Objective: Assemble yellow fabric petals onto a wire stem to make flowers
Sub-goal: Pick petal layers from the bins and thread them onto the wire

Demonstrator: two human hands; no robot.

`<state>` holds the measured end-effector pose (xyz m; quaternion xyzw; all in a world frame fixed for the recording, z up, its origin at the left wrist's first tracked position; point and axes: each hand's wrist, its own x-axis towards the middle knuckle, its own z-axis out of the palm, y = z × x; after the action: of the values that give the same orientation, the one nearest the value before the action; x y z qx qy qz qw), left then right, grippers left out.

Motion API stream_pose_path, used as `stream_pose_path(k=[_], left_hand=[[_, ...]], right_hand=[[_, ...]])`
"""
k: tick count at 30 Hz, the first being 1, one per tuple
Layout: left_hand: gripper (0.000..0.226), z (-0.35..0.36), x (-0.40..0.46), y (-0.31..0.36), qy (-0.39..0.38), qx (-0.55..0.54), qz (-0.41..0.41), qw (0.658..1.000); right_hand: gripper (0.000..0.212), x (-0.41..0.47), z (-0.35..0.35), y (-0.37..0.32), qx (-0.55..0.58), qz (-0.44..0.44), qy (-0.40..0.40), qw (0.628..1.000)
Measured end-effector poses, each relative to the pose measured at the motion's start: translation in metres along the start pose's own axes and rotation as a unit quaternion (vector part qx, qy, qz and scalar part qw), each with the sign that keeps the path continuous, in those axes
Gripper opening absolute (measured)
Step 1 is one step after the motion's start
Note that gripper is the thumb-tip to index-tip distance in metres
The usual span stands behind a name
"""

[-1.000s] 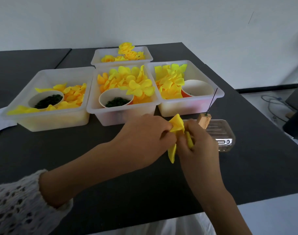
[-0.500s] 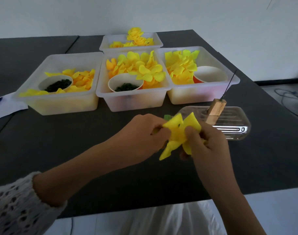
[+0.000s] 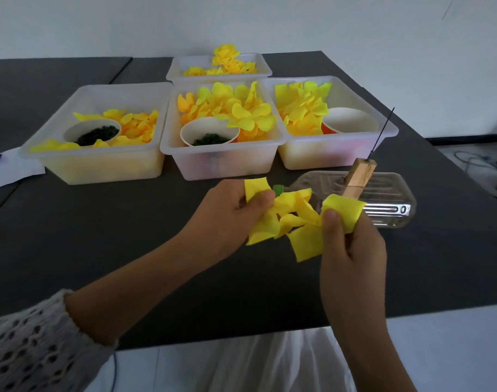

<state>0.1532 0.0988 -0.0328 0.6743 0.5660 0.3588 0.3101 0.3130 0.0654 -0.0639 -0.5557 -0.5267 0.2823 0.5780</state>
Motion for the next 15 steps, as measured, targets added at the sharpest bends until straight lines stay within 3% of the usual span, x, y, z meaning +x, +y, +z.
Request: stream_pose_path(k=[8,11,15], left_hand=[[0.023,0.003,-0.016,0.003,0.009,0.096,0.051,0.994],[0.015,-0.001,-0.019,0.006,-0.023,0.132,0.098,0.986],[0.023,-0.002,-0.026,0.006,-0.057,0.111,0.136,0.983]], right_hand=[[0.041,-0.005,0.007,-0.008,-0.081,0.002,-0.133,0.988],[0.035,0.001,0.008,-0.01,-0.097,0.019,-0.128,0.987],[0.012,0.01,0.008,-0.008,-0.199,0.037,-0.141,0.969]])
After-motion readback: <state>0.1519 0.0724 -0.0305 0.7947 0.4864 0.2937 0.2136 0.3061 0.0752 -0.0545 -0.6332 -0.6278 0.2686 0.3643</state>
